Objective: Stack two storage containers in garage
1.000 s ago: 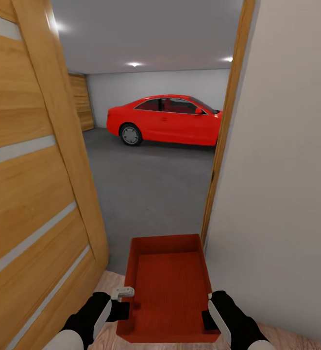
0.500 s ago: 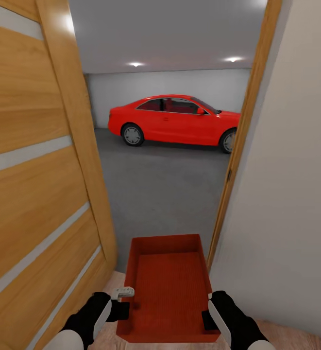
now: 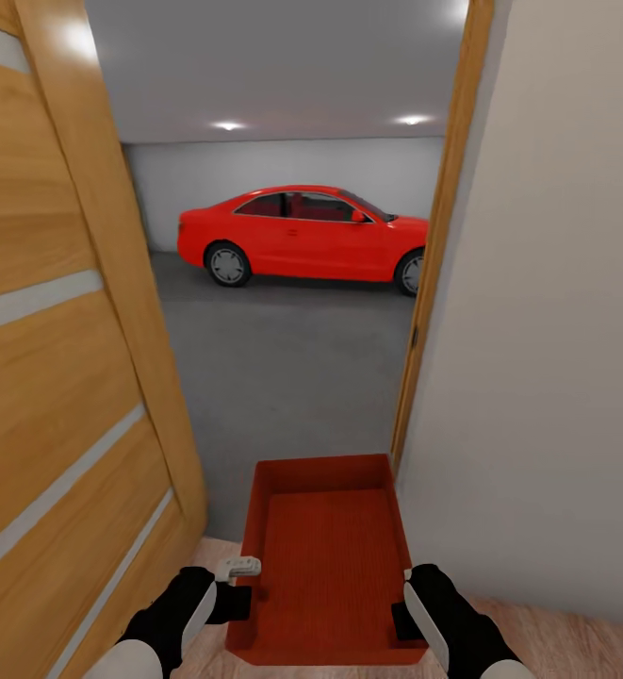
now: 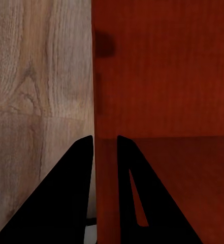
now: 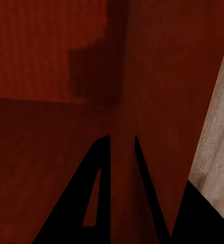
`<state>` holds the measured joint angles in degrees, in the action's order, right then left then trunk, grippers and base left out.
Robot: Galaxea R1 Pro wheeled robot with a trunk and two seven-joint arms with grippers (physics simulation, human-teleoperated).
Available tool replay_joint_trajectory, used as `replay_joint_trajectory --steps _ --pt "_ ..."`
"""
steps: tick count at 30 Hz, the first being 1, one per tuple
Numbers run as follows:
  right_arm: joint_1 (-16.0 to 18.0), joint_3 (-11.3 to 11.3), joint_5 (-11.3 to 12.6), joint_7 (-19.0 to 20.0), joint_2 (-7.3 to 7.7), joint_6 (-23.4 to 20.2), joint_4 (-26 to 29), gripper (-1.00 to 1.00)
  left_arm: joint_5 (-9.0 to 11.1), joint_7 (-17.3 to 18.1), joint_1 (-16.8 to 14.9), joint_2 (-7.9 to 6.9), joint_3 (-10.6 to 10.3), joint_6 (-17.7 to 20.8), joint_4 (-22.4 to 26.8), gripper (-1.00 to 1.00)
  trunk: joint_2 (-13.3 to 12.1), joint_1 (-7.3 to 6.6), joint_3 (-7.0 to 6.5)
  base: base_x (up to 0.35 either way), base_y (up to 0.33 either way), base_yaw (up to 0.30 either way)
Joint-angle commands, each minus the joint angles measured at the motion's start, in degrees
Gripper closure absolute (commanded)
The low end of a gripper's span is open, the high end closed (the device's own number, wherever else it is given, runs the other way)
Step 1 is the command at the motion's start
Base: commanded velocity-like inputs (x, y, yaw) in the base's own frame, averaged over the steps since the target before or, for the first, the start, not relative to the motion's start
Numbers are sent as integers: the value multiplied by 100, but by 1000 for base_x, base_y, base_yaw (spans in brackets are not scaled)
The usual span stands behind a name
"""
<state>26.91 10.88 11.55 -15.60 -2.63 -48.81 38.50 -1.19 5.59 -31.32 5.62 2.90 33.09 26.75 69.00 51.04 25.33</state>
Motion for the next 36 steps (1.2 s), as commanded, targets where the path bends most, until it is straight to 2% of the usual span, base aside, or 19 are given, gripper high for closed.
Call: replay_joint_trajectory --steps 1,14,36 --pt "8 11 374 -22 -80 51 8 100 84 18 3 10 9 40 9 100 4 0 4 0 0 -268" --pt "7 11 374 -22 -80 48 12 100 85 19 3 10 9 40 8 100 4 0 -27 0 0 -246" --pt "5 11 374 -15 -80 47 42 100 84 20 3 10 9 40 7 100 4 0 -29 0 0 -9"
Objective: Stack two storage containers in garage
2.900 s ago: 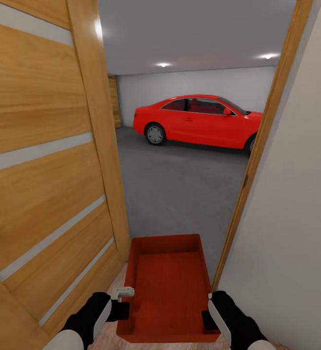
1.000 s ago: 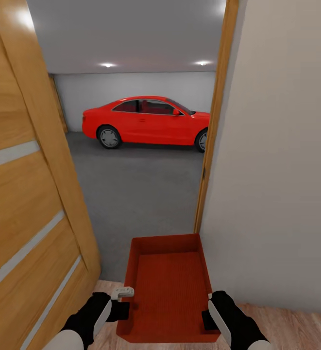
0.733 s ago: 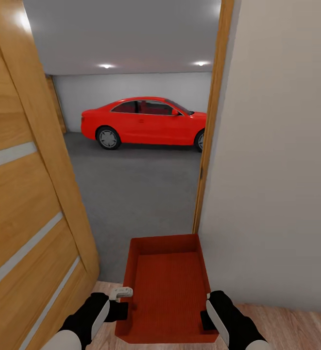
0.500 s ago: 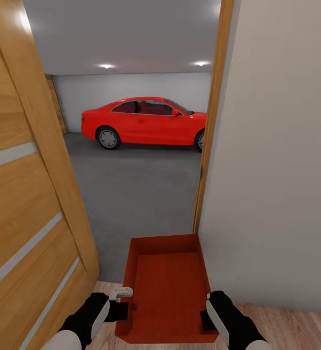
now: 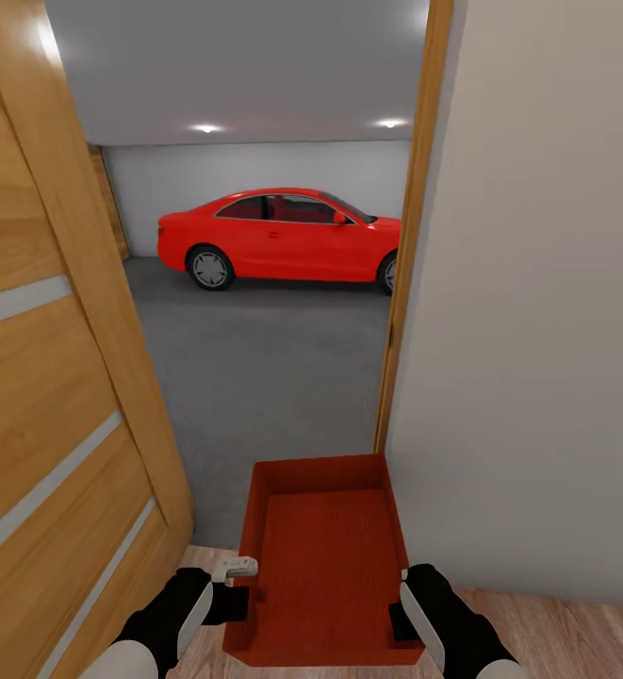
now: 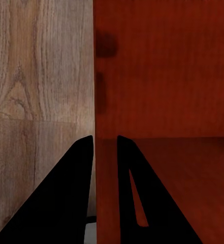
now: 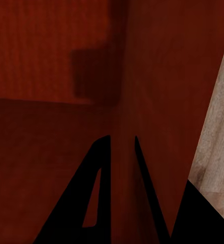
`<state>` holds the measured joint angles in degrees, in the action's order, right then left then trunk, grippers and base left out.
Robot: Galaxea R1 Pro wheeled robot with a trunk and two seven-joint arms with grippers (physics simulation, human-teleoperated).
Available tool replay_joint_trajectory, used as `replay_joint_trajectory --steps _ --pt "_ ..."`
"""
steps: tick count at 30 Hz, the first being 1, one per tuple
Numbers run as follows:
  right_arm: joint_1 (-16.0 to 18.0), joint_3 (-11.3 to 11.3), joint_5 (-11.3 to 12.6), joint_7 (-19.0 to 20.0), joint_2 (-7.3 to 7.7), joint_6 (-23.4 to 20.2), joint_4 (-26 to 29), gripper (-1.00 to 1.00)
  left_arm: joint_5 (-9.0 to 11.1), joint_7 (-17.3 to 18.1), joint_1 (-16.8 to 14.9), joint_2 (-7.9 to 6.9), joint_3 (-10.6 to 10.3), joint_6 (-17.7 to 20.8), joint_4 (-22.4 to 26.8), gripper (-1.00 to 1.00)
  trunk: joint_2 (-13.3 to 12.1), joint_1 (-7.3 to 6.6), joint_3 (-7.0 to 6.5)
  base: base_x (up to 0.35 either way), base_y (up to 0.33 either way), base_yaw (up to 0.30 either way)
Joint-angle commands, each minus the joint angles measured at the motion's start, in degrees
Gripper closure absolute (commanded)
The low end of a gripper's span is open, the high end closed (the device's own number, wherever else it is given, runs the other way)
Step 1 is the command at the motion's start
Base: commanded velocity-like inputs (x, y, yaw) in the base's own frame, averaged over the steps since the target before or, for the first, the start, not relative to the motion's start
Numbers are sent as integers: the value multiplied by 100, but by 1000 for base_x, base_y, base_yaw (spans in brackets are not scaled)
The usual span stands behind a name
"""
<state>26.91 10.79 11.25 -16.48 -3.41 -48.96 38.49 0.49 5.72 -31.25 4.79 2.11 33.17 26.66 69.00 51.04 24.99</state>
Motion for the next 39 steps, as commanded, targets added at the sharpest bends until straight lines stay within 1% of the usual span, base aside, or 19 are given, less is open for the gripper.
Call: replay_joint_trajectory --steps 1,29,39 --pt "6 20 404 73 -2 62 40 100 -84 8 -4 92 88 32 16 100 4 0 5 0 0 0" --pt "7 20 404 72 -2 62 20 100 -84 8 -4 92 90 32 17 100 4 0 5 0 1 0" --pt "7 20 404 66 -2 62 18 100 -84 3 -4 92 88 32 17 100 4 0 5 94 233 0"
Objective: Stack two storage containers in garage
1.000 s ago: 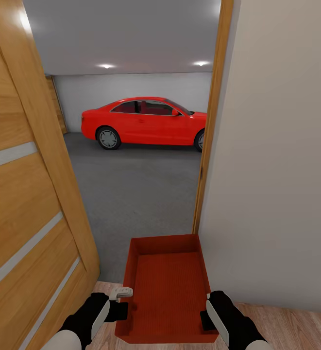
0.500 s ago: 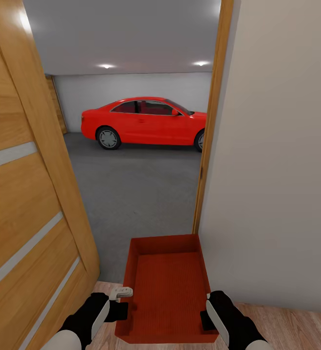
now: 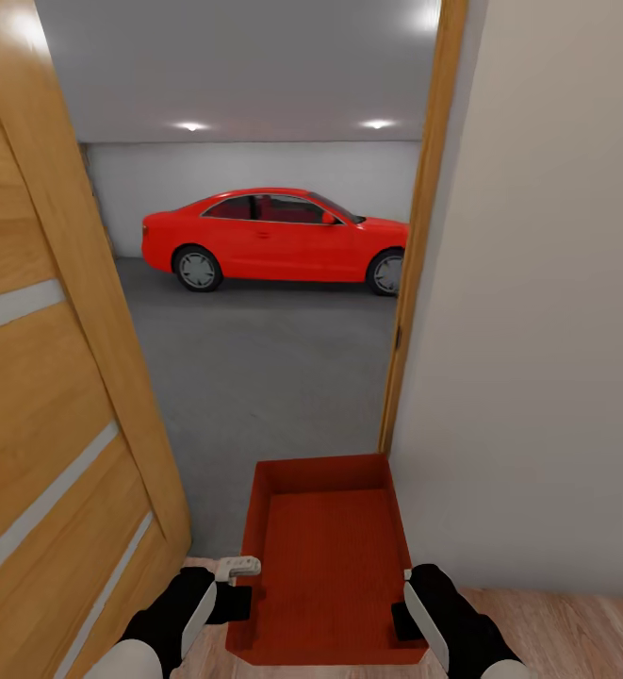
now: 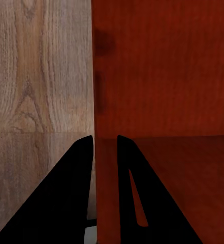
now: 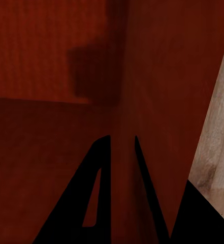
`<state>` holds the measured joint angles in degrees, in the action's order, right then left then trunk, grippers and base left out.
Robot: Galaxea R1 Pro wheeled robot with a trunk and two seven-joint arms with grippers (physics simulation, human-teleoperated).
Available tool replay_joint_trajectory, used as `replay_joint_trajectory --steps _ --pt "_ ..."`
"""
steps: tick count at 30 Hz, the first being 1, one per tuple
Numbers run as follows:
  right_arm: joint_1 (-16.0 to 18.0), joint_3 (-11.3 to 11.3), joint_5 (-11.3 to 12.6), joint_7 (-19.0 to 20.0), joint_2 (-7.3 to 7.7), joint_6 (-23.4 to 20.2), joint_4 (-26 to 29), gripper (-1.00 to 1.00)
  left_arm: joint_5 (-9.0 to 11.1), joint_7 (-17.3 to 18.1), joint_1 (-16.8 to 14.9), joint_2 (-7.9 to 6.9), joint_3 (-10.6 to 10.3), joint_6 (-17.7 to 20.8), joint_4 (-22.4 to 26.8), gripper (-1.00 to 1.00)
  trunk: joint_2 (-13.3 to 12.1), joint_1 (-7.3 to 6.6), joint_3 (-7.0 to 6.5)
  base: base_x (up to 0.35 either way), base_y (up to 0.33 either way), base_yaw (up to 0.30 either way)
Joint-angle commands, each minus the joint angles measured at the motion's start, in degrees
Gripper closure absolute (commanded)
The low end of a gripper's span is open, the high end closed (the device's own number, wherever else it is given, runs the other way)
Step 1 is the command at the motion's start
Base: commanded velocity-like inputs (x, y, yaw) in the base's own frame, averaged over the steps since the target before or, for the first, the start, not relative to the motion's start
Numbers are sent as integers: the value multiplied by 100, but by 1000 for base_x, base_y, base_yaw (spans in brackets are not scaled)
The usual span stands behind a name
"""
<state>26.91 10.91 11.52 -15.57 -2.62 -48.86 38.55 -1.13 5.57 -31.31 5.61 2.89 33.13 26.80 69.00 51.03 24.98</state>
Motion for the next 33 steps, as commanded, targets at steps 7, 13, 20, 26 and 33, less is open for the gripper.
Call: replay_joint_trajectory --steps 7,13,20,26,33 --pt "6 8 377 -25 -81 52 13 100 78 21 2 10 10 35 6 100 4 1 6 94 191 0" --pt "7 8 377 -25 -81 52 13 100 78 23 2 10 9 35 4 100 4 1 6 9 17 0" --pt "7 8 377 -25 -81 52 13 100 78 23 2 10 10 35 5 100 4 1 6 1 1 0" --pt "6 8 377 -25 -81 52 13 100 78 23 2 10 10 35 3 100 4 1 6 1 4 0" --pt "6 8 377 -25 -81 52 9 100 78 23 2 10 10 35 4 100 4 1 6 76 140 0"
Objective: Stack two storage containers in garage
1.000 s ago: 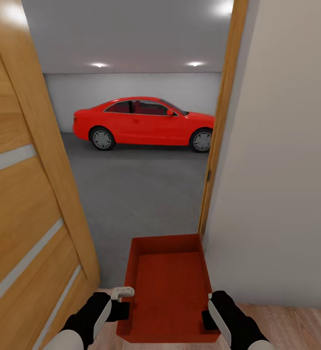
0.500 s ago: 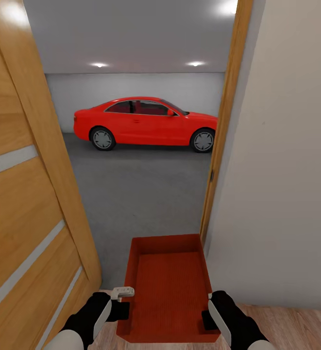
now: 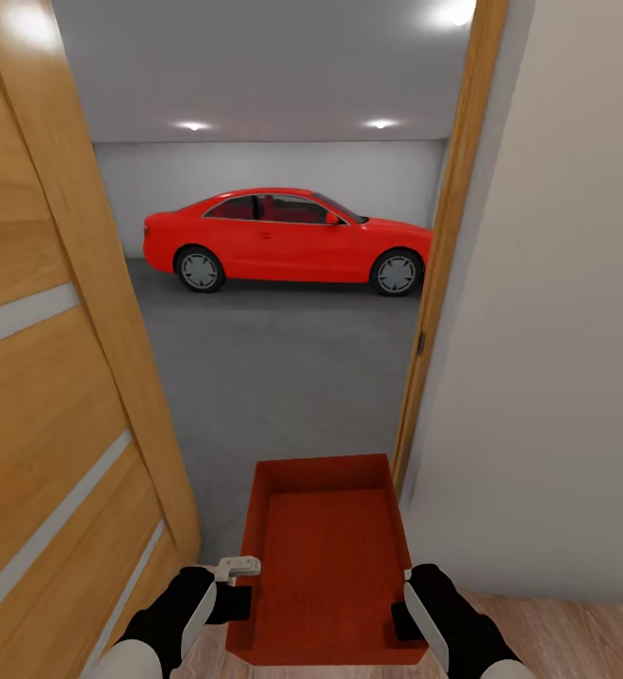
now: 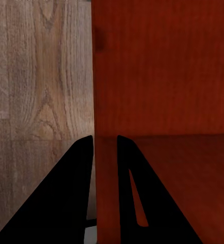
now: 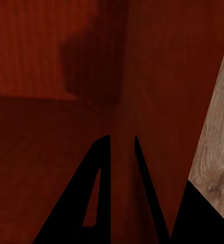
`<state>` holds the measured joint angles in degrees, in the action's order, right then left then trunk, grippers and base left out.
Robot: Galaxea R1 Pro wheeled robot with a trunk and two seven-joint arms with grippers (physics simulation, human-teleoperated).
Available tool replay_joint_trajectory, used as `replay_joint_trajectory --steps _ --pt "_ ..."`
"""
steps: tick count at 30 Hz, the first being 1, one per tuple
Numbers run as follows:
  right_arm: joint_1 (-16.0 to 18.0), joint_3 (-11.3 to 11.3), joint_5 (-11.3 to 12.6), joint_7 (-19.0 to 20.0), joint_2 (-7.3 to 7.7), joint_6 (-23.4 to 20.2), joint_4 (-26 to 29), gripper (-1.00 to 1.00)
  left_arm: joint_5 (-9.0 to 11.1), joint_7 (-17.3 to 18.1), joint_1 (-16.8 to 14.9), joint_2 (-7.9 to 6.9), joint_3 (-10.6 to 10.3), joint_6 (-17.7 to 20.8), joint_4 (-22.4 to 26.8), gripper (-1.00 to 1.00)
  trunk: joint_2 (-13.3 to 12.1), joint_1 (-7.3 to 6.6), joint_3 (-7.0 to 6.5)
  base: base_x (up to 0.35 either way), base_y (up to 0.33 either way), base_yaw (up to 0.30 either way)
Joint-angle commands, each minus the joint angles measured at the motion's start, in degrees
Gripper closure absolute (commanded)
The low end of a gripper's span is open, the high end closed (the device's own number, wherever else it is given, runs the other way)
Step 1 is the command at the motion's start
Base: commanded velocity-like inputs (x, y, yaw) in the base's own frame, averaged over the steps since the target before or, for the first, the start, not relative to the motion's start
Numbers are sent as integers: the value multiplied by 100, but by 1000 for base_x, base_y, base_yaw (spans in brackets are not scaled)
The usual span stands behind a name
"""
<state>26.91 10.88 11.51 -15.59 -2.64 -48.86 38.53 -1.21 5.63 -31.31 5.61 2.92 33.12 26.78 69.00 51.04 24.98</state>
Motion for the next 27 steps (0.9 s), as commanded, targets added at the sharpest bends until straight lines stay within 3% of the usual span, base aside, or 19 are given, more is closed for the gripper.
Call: replay_joint_trajectory --steps 1,27 --pt "7 11 378 -24 -79 52 9 100 86 17 2 11 7 37 6 100 4 0 6 21 37 0" --pt "8 11 378 -24 -79 52 5 100 86 14 2 11 7 37 8 100 4 0 6 1 4 0"
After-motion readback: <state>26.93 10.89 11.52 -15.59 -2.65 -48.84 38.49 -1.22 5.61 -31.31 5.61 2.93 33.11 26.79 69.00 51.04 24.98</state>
